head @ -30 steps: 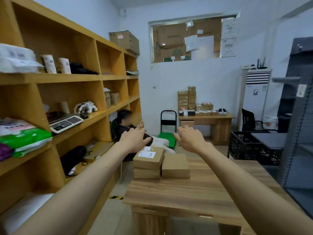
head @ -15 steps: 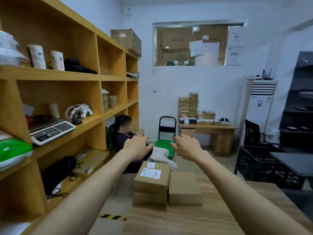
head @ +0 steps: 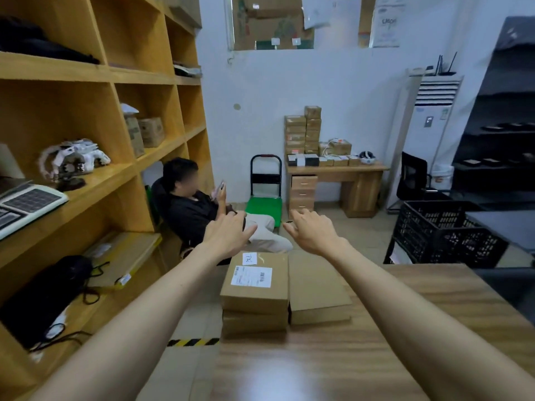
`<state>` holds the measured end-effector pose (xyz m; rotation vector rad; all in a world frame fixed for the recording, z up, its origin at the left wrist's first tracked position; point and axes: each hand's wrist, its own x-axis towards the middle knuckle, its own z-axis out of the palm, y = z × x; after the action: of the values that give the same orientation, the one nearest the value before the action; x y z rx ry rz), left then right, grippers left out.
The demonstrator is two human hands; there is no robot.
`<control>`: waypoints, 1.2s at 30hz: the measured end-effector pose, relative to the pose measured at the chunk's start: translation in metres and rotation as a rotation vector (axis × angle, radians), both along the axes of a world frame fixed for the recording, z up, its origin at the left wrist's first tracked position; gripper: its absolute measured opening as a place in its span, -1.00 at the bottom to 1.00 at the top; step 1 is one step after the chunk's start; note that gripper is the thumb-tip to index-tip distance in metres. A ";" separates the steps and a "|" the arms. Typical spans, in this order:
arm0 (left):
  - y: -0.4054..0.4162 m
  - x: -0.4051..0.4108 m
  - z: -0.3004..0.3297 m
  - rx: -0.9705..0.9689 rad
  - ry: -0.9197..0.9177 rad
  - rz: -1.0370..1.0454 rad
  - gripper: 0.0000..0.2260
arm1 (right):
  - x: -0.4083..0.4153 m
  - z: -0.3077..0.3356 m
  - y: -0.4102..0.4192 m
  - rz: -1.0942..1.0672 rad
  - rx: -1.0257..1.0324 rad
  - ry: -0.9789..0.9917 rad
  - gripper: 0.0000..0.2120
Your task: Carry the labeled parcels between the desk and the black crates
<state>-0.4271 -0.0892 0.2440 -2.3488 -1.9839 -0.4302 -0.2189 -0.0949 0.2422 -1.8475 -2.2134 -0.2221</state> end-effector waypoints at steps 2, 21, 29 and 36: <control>0.023 0.000 -0.010 -0.013 -0.016 0.001 -0.56 | 0.001 -0.012 0.025 0.001 -0.009 0.001 -0.63; 0.163 -0.025 -0.185 -0.325 -0.053 0.254 -0.49 | 0.020 -0.208 0.183 -0.016 -0.382 0.180 -0.58; 0.175 -0.032 -0.278 -0.503 -0.037 0.262 -0.46 | 0.014 -0.282 0.180 -0.112 -0.591 0.146 -0.48; 0.179 -0.044 -0.330 -0.563 -0.251 0.257 -0.35 | 0.009 -0.333 0.182 -0.178 -0.764 0.345 -0.38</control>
<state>-0.4715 0.0900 -0.0862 -2.3479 -2.7925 -0.1701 -0.2095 0.0873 -0.0906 -2.2036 -2.0236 0.9662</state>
